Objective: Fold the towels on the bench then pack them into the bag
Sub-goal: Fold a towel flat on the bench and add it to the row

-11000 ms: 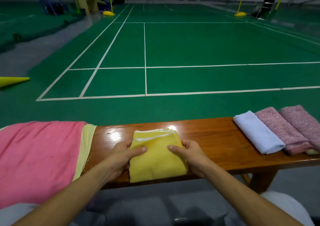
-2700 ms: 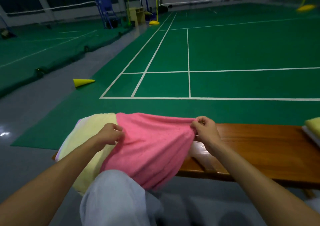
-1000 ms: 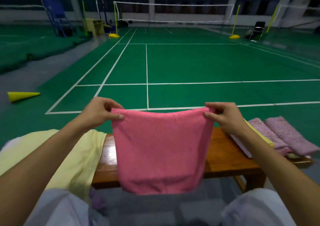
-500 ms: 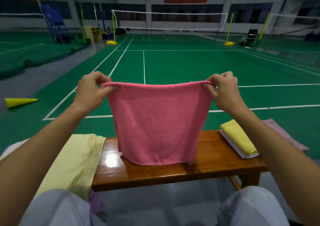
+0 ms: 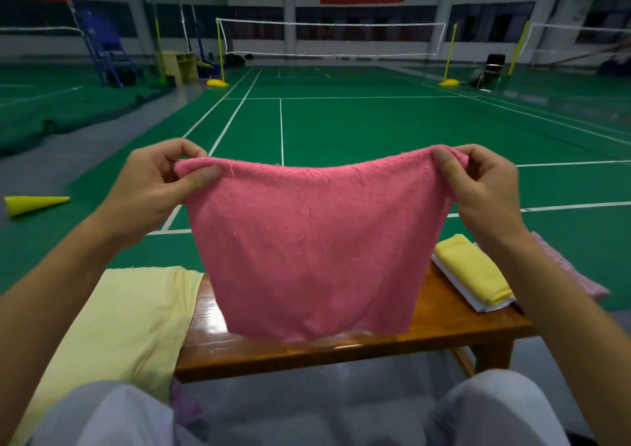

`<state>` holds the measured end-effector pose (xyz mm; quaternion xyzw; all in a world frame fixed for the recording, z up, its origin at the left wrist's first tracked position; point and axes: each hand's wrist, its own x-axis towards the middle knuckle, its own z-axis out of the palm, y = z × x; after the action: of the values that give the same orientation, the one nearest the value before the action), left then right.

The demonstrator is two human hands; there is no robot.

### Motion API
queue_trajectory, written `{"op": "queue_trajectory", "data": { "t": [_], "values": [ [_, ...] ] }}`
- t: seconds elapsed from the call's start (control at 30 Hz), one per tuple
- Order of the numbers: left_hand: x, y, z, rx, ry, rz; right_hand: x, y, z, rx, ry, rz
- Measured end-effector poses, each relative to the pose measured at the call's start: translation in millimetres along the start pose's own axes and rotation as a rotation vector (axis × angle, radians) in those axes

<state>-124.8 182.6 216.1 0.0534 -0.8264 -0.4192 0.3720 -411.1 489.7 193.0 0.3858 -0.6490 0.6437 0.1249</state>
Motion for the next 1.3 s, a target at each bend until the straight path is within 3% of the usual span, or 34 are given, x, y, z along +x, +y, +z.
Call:
{"op": "queue_trajectory", "data": {
  "t": [0.2, 0.43, 0.53, 0.73, 1.0, 1.17, 1.3],
  "values": [
    [18.5, -40.5, 12.8, -0.063, 0.127, -0.109, 14.8, 47.9, 25.9, 0.013, 0.005, 0.086],
    [20.3, -200.6, 55.5, 0.053, 0.133, -0.460, 8.1, 206.6, 100.1, -0.231, -0.172, 0.306],
    [19.1, -270.6, 79.5, 0.213, 0.106, -0.547, -2.7, 268.2, 136.9, -0.329, -0.259, 0.391],
    [14.9, -358.6, 107.7, 0.378, 0.047, -0.694, -12.0, 338.5, 175.6, -0.532, -0.341, 0.497],
    [8.4, -332.3, 98.1, 0.519, -0.018, -0.552, -24.9, 317.4, 148.9, -0.713, -0.409, 0.437],
    [-13.6, -281.1, 111.9, 0.296, -0.143, -0.599, -60.6, 271.8, 112.8, -0.683, -0.540, 0.601],
    [-35.9, -248.1, 140.6, 0.137, -0.239, -0.606, -89.0, 255.6, 92.6, -0.716, -0.545, 0.732]
  ]
}}
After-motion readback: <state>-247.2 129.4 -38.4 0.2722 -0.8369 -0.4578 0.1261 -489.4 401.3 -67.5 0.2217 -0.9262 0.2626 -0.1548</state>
